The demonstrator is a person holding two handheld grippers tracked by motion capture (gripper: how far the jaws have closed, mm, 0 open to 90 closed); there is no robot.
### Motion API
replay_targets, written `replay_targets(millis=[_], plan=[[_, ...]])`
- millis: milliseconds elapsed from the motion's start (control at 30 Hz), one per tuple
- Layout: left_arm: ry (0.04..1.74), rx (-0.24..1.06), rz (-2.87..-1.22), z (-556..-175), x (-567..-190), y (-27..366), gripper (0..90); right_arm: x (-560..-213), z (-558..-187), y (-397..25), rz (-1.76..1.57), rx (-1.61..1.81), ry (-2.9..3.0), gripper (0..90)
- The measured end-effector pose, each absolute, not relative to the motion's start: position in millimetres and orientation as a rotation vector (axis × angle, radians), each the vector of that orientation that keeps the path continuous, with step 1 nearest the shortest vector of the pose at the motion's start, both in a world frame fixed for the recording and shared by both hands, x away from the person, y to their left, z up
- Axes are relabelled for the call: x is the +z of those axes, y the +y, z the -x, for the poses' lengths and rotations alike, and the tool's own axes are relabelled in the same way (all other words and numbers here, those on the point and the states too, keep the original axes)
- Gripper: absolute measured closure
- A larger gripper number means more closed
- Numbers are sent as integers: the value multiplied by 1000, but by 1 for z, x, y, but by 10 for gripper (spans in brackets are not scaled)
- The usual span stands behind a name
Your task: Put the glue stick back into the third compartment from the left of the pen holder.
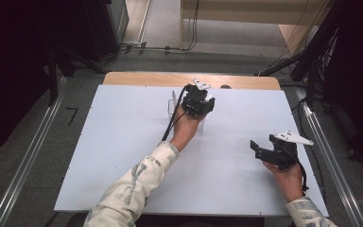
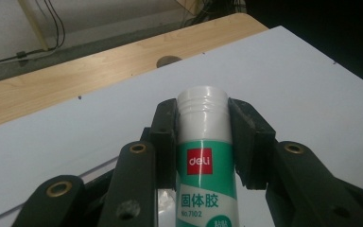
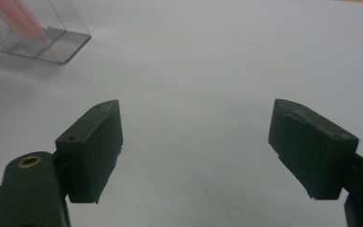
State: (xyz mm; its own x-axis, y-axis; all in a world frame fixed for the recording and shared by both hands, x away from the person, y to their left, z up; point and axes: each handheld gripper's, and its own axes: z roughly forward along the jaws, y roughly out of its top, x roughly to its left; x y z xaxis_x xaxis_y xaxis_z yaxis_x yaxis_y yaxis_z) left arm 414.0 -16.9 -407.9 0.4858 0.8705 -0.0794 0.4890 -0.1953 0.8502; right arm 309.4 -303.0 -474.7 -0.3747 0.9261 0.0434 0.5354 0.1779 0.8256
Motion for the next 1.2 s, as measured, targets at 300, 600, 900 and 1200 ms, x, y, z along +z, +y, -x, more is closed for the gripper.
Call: replay_targets(millis=[300,600,900,1200], plan=[[1139,554,-1831,-425,-404,-18,660,-475,-309,-303,-1370,1089,1988,173],[1151,551,-1834,-432,-407,-21,659,-474,-309,-304,-1372,1093,1985,173],[1160,547,-1839,-438,-408,-23,658,-475,-310,-304,-1376,1090,1985,173],[1179,574,-1836,-439,-407,-21,658,-475,-310,-304,-1376,1092,1988,173]])
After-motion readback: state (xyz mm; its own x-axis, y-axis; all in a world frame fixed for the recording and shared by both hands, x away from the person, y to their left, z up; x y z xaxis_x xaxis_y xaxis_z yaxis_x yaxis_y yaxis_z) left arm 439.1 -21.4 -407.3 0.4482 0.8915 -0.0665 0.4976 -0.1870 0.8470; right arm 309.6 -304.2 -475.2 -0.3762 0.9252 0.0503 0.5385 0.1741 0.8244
